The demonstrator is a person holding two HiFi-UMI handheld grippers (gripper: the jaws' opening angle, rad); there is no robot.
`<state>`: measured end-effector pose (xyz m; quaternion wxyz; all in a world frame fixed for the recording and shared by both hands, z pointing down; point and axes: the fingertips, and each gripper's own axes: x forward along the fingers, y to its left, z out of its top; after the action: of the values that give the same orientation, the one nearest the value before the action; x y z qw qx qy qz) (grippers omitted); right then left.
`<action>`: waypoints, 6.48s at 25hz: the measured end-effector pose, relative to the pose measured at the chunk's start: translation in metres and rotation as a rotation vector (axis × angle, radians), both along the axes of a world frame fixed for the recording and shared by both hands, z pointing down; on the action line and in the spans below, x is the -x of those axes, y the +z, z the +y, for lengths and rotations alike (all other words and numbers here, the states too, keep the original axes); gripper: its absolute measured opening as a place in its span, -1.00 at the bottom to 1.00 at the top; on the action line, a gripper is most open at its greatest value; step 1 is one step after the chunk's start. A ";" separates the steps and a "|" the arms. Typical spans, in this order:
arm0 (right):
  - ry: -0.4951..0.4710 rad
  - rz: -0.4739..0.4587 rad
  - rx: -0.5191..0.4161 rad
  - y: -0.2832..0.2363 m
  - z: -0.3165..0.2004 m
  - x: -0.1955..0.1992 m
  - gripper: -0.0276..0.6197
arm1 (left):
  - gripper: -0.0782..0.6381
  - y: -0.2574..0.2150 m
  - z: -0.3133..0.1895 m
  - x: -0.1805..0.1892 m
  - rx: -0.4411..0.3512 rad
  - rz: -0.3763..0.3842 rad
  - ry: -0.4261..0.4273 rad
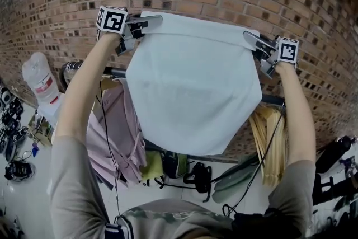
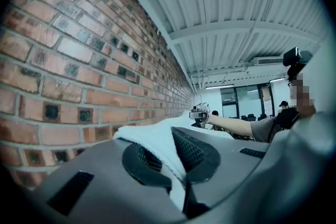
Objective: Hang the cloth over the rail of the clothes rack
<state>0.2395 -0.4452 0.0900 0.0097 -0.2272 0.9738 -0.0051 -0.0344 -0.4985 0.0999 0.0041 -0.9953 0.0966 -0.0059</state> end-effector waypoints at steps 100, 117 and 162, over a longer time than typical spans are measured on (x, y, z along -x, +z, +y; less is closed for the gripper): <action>0.043 0.104 0.219 0.063 -0.004 0.007 -0.86 | 0.01 -0.018 0.135 -0.018 0.098 0.085 0.326; 0.060 0.125 0.226 0.064 -0.010 0.007 -0.86 | 0.01 0.093 0.249 0.061 -0.027 0.059 0.321; -0.091 0.177 0.231 0.075 0.017 0.021 -0.85 | -0.73 0.171 0.187 0.050 0.091 0.148 0.313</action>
<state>0.2185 -0.4278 0.1648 -0.1025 -0.1821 0.9731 -0.0975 -0.0840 -0.3113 0.2708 -0.0470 -0.9951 -0.0596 0.0639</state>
